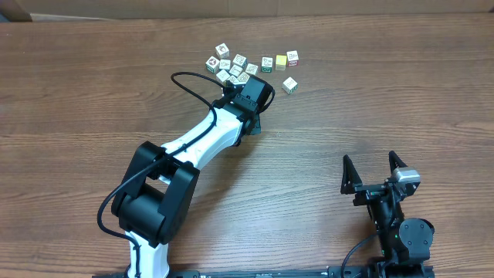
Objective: Form a horizontal line
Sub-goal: 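Lift the red E block and carry it left, away from the cluster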
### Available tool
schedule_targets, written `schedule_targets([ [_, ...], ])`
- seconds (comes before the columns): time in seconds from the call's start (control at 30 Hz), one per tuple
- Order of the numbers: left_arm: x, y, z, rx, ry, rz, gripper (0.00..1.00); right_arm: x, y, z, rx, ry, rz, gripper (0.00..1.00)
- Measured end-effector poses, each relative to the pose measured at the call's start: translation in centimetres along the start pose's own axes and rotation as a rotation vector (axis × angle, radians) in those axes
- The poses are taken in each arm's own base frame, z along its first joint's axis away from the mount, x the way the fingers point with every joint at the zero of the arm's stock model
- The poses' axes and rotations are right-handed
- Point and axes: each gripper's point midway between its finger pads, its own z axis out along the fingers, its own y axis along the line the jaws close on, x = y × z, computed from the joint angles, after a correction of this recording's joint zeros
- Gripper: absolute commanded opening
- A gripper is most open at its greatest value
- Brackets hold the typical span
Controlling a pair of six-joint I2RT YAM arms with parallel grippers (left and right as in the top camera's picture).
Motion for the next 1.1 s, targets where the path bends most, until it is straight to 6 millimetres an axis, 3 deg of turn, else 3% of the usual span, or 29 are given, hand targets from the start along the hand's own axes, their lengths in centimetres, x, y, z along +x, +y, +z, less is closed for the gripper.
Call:
schedule_targets([
  [0.77, -0.3, 0.18, 0.0, -0.012, -0.016, -0.002, 0.34, -0.01, -0.01, 0.0, 0.001, 0.0, 0.0, 1.0],
  [0.97, -0.33, 0.21, 0.0, -0.014, -0.018, 0.003, 0.5, 0.01, 0.0, 0.0, 0.0, 0.0, 0.0, 1.0],
  [1.1, -0.44, 0.15, 0.01, -0.012, -0.022, 0.003, 0.52, 0.0, -0.01, 0.0, 0.0, 0.0, 0.0, 1.0],
])
